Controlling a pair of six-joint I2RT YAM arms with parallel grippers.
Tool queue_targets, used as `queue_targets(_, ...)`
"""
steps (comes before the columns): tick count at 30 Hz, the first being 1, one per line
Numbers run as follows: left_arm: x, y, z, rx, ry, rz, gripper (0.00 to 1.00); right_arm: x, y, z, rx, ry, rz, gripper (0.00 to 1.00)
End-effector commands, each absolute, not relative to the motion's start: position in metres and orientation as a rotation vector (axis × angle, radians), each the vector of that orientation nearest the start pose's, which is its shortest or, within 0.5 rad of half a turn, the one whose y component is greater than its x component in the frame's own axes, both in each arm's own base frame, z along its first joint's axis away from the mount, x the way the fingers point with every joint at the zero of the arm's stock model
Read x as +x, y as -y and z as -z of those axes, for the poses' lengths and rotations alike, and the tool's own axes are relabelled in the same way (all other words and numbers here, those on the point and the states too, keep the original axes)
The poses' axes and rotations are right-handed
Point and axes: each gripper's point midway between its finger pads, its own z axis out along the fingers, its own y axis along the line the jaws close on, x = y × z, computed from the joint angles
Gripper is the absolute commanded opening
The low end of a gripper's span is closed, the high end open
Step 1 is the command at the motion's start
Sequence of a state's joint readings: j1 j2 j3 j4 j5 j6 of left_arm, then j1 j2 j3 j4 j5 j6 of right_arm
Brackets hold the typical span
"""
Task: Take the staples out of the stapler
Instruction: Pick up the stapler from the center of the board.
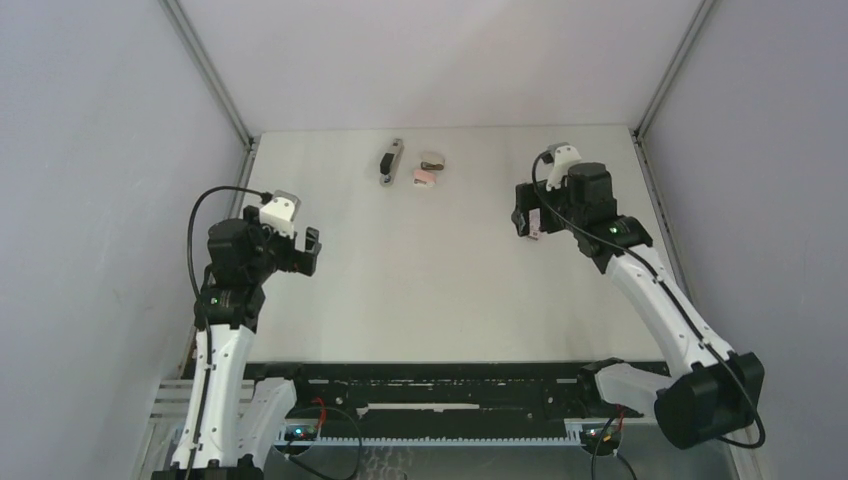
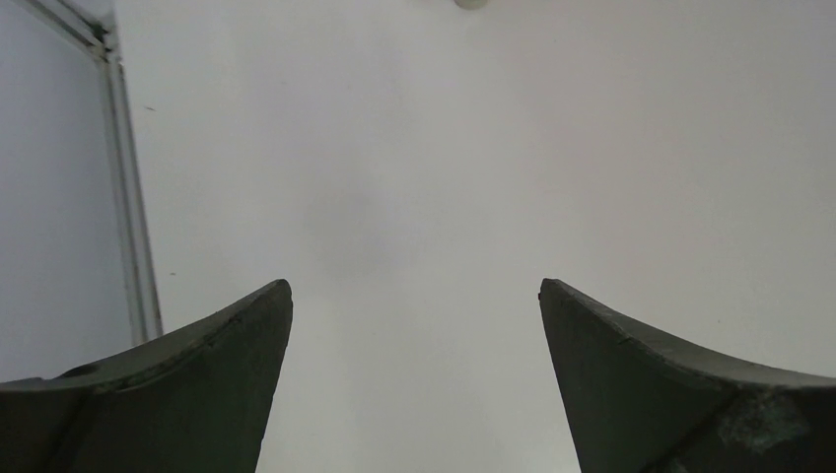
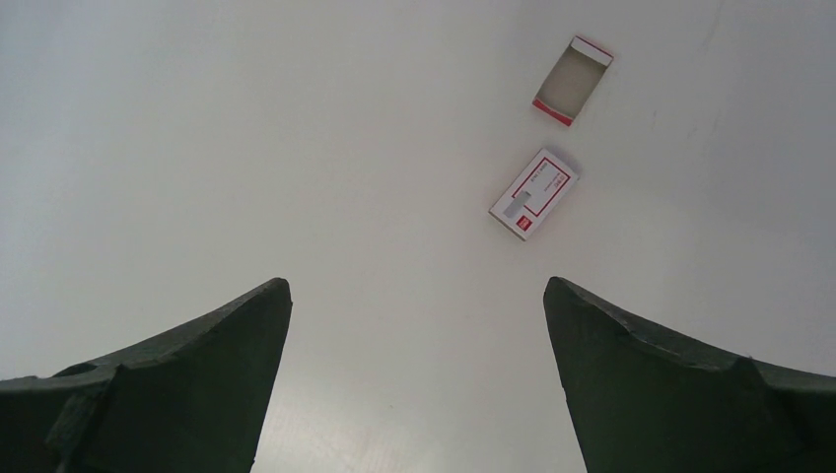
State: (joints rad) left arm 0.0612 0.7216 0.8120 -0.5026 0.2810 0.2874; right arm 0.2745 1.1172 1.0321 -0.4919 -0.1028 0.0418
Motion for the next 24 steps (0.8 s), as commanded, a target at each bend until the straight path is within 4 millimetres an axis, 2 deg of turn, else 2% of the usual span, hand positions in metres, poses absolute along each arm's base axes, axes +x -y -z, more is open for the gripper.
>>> queue_targets(1, 0.271, 0.031, -0.226, 0.479, -1.895, 0.097, 1.00, 0.354, -0.118, -0.247, -0.252, -2.067, -0.280, 1.00)
queue_targets(3, 0.268, 0.035, -0.222, 0.503, -1.890, 0.119, 1.00, 0.367, -0.123, -0.247, -0.248, -2.081, -0.285, 1.00)
queue_targets(5, 0.266, 0.038, -0.219, 0.522, -1.886, 0.133, 1.00, 0.378, -0.129, -0.235, -0.245, -2.128, -0.294, 1.00)
queue_targets(6, 0.265, 0.039, -0.218, 0.528, -1.886, 0.136, 1.00, 0.384, -0.134, -0.239, -0.251, -2.129, -0.310, 1.00)
queue_targets(9, 0.265, 0.039, -0.215, 0.537, -1.890, 0.136, 1.00, 0.397, -0.149, -0.235, -0.306, -2.149, -0.362, 1.00)
queue_targets(13, 0.263, 0.042, -0.212, 0.549, -1.887, 0.150, 1.00, 0.411, -0.184, -0.236, -0.537, -2.094, -0.501, 1.00)
queue_targets(17, 0.262, 0.045, -0.211, 0.560, -1.886, 0.167, 1.00, 0.427, -0.207, -0.229, -0.677, -2.074, -0.540, 0.98)
queue_targets(24, 0.262, 0.045, -0.208, 0.572, -1.891, 0.171, 1.00, 0.460, -0.235, -0.202, -0.911, -2.054, -0.426, 0.96)
